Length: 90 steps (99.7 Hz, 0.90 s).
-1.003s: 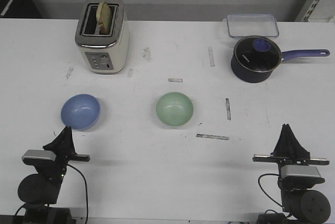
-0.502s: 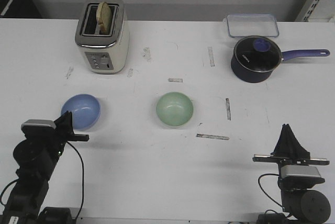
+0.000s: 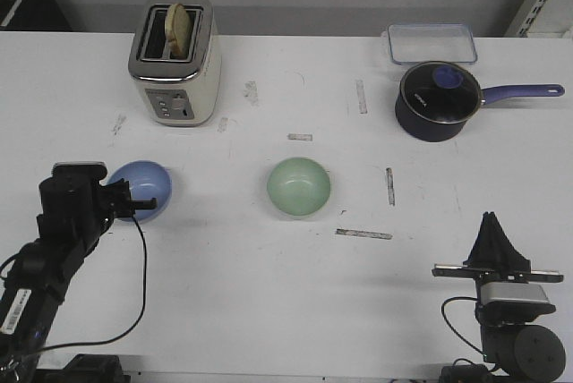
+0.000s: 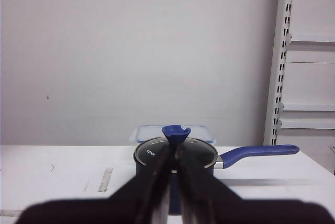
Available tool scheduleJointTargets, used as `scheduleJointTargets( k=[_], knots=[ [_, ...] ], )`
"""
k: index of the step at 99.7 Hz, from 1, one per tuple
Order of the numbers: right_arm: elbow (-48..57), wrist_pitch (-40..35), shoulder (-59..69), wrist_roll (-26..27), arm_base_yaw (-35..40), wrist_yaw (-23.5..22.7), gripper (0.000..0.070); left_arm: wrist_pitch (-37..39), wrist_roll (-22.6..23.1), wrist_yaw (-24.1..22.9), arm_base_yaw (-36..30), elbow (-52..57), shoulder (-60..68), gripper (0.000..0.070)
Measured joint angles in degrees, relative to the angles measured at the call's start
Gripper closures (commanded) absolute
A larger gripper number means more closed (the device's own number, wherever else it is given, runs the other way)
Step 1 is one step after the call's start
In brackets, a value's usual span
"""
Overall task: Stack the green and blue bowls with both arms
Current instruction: 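Reach the left gripper to the light blue bowl and grasp its rim, then lift the blue bowl with the left gripper over the green bowl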
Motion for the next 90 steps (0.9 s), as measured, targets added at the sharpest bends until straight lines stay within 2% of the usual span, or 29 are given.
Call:
scheduleJointTargets(
  k=[8, 20, 28, 41, 69, 90],
  knots=[
    [0.0, 0.0, 0.0, 0.0, 0.0, 0.0, 0.0693, -4.5, -2.0, 0.0, 1.8, 3.3, 3.0, 0.0528],
    [0.0, 0.0, 0.0, 0.0, 0.0, 0.0, 0.0693, -11.3, -4.6, 0.2, 4.7, 7.9, 6.6, 0.0394],
    [0.0, 0.0, 0.0, 0.0, 0.0, 0.0, 0.0693, -13.5, -5.1, 0.8, 6.8, 10.4, 8.5, 0.0324],
    [0.0, 0.0, 0.0, 0.0, 0.0, 0.0, 0.0693, -15.9, -5.2, 3.5, 9.7, 14.6, 11.3, 0.0249],
    [0.0, 0.0, 0.0, 0.0, 0.0, 0.0, 0.0693, -22.2, -5.8, 6.3, 14.0, 16.4, 18.4, 0.0242],
    [0.0, 0.0, 0.0, 0.0, 0.0, 0.0, 0.0693, -22.5, -5.8, 6.3, 15.6, 16.4, 25.0, 0.0242]
  ],
)
